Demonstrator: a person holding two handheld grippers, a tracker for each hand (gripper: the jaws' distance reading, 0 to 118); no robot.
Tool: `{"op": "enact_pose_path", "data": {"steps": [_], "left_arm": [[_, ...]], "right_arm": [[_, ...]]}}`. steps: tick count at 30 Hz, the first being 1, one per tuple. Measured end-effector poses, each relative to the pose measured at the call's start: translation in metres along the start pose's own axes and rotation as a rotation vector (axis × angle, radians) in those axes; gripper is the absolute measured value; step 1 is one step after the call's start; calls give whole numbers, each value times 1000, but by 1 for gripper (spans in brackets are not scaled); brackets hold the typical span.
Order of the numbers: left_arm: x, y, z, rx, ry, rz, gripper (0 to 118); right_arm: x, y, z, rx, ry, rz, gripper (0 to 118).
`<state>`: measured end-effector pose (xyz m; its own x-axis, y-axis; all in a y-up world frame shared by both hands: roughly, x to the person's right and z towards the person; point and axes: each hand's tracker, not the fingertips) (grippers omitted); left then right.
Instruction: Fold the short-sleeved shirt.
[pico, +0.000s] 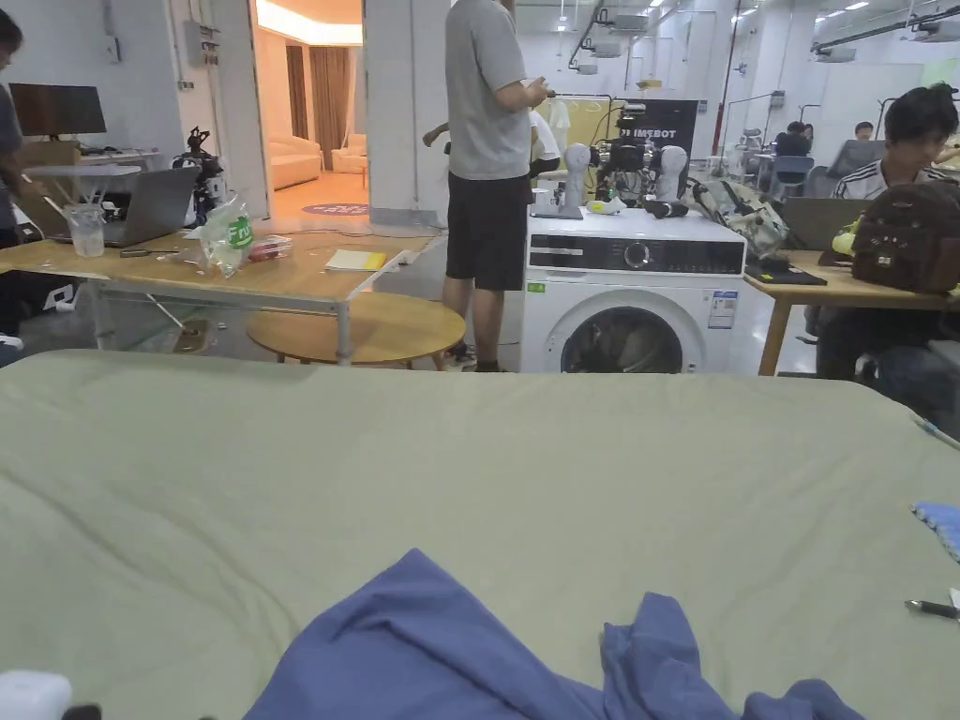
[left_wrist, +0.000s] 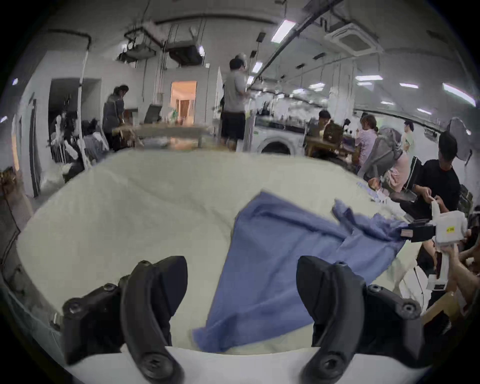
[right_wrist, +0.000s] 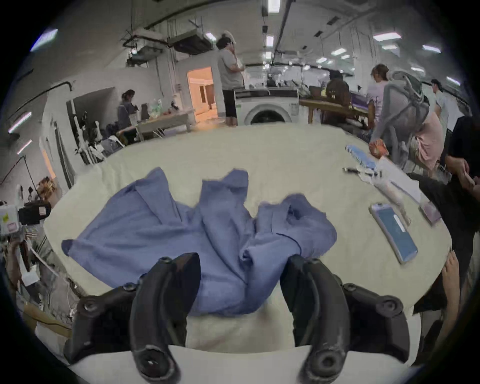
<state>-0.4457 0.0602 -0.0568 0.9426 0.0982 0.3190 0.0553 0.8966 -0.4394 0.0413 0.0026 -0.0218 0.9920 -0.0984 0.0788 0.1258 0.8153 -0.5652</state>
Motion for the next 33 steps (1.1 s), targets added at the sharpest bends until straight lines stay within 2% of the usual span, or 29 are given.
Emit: {"op": "enact_pose_path", "data": {"steps": [5, 7, 9, 11, 12, 13, 14, 15, 16, 17, 20, 24, 27, 29, 30, 33], "left_arm": [[55, 26, 12, 189, 17, -85, 88], [68, 30, 11, 195, -10, -97, 87], [77, 31, 14, 195, -50, -92, 87], [82, 29, 16, 196, -94, -74, 86], [83, 29, 17, 200, -103, -67, 79], [85, 28, 17, 206, -110, -61, 65], [86, 28, 15, 199, -112, -60, 41], [87, 27, 13, 195, -107, -57, 8], [89, 26, 11, 186, -94, -52, 0], [89, 24, 9, 170, -61, -46, 0], [86, 21, 16, 187, -71, -36, 0], [79, 20, 26, 192, -27, -59, 0], [56, 25, 31, 154, -29, 15, 0], [38, 24, 23, 85, 21, 54, 0], [24, 20, 18, 43, 28, 77, 15], [-21, 0, 3, -77, -19, 207, 93]], "right_arm": [[-39, 23, 11, 126, 58, 75, 65], [-51, 27, 13, 116, 26, 102, 65], [-54, 26, 16, 113, 19, 102, 65], [-52, 24, 21, 114, 61, 63, 65], [-52, 23, 24, 125, 101, 56, 64], [-54, 23, 26, 137, 123, 56, 58], [-55, 23, 28, 154, 127, 71, 45], [-59, 24, 29, 167, 125, 92, 22], [-62, 25, 30, 178, 109, 109, 6], [-65, 26, 29, 189, 93, 121, 0], [-68, 30, 30, 202, 115, 120, 0], [-70, 33, 29, 230, 98, 119, 0], [-72, 35, 29, 232, 116, 106, 0], [-72, 33, 30, 232, 125, 110, 0], [-72, 32, 31, 229, 130, 109, 0], [-69, 24, 33, 208, 166, 102, 0]]}}
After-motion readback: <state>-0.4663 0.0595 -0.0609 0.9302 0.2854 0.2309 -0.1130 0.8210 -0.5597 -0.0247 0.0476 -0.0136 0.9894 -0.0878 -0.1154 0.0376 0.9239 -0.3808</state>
